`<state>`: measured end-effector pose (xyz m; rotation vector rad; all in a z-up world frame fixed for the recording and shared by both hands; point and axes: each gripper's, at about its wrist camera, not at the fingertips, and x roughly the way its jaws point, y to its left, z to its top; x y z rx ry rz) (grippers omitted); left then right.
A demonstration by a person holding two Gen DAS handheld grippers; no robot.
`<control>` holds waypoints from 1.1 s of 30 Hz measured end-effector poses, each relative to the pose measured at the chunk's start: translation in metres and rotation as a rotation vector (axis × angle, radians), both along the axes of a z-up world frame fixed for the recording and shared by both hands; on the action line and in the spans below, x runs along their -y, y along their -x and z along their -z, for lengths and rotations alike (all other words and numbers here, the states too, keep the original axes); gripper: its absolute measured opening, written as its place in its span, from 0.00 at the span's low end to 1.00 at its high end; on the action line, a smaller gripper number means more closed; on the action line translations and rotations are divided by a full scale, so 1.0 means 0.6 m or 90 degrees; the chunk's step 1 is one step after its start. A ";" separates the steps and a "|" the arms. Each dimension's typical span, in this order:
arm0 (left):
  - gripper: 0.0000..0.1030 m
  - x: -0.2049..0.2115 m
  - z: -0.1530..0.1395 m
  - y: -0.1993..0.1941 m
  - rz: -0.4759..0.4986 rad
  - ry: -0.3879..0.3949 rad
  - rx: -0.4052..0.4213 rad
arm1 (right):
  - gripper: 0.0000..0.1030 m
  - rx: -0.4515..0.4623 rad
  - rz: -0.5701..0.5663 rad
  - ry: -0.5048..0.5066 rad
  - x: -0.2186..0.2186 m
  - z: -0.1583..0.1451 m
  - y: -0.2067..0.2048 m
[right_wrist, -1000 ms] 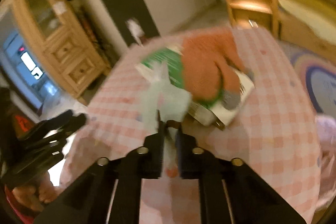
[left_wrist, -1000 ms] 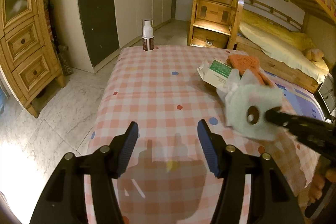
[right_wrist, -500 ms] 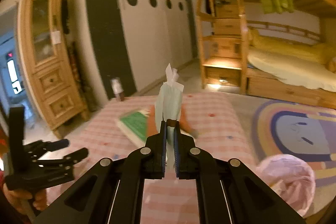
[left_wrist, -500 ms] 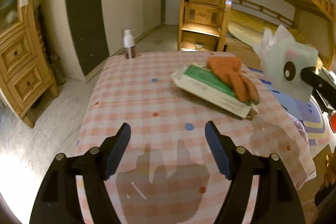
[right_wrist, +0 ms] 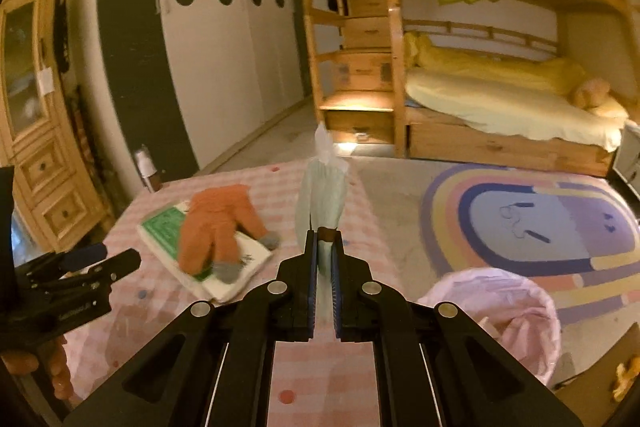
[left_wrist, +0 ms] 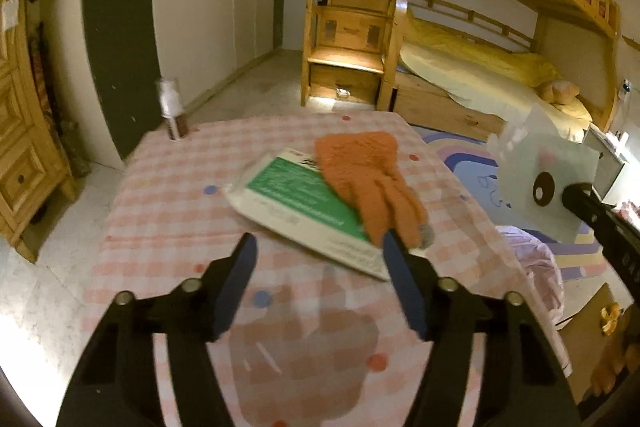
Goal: Collect trash
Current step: 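Lift the tissue pack with the right tool while the left tool grasps the orange glove, then carry the tissue pack and orange glove over the bin and open both tools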
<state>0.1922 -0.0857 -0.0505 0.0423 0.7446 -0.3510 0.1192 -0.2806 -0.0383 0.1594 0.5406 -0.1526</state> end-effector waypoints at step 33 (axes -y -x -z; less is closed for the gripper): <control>0.14 -0.055 -0.100 0.068 0.083 0.134 0.196 | 0.06 -0.008 0.027 0.054 -0.004 0.008 0.013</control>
